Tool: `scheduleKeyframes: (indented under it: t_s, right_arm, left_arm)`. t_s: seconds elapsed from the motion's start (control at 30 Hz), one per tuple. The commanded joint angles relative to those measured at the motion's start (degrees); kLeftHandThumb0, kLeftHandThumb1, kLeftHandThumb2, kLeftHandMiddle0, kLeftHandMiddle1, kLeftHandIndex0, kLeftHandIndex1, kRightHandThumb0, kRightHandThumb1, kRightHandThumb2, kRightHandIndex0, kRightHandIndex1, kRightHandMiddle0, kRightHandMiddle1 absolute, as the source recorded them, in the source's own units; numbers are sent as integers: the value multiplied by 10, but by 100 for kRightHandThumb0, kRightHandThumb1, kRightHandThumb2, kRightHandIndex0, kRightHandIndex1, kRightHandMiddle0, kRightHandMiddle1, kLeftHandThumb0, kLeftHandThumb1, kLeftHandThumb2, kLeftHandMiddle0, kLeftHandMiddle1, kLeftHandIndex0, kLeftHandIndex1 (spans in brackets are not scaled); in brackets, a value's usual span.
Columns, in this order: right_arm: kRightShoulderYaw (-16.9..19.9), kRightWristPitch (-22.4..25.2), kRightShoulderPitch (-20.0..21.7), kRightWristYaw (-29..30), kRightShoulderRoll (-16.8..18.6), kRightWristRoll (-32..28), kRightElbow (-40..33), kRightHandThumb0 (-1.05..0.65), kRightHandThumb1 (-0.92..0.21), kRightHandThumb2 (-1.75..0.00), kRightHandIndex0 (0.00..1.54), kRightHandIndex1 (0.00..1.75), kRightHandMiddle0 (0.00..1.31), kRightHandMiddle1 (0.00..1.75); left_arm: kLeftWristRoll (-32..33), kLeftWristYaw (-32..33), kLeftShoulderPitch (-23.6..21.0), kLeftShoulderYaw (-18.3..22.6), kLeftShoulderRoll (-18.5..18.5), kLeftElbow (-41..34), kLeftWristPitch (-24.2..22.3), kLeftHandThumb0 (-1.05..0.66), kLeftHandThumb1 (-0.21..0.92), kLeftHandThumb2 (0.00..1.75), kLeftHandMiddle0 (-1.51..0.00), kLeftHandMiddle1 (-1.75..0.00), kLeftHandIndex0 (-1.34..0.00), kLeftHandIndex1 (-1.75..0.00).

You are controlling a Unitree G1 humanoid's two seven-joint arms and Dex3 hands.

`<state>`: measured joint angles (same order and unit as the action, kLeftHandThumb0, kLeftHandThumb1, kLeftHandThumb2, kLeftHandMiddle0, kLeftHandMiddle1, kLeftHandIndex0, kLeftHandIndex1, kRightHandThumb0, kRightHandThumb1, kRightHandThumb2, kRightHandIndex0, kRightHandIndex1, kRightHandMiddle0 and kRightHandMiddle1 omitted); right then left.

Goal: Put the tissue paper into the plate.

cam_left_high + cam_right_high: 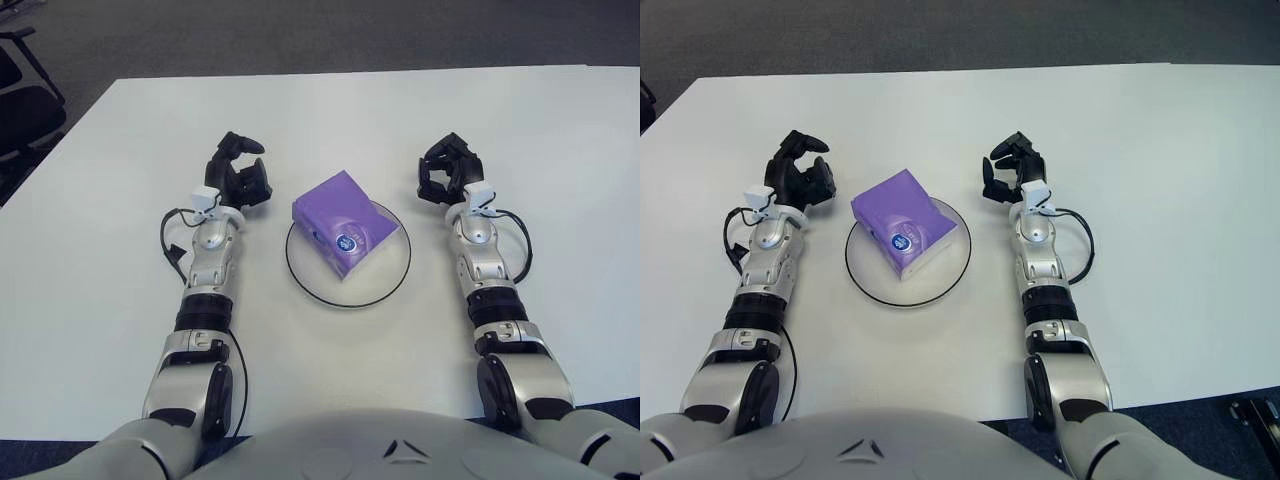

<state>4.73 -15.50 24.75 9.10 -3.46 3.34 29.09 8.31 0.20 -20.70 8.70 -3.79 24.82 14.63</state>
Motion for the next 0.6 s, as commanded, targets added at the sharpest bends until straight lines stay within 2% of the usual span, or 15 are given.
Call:
scheduleKeyframes:
  t_s: [0.0,0.57]
  right_arm:
    - [0,-7,-65,5,21,-6,36,-44,-44,-116,113,175,51,175]
    - [-1,-9,-69,13,26,-4,31,-45,-42,-118,111,175,53,175]
  left_arm:
    - [-4,7,72,-3,32,49,-3,-47,36,127,-130,-175,-58,-175]
    - [-11,1,67,-6,25,74,-3,-46,36,126,-130,-175,-58,-175]
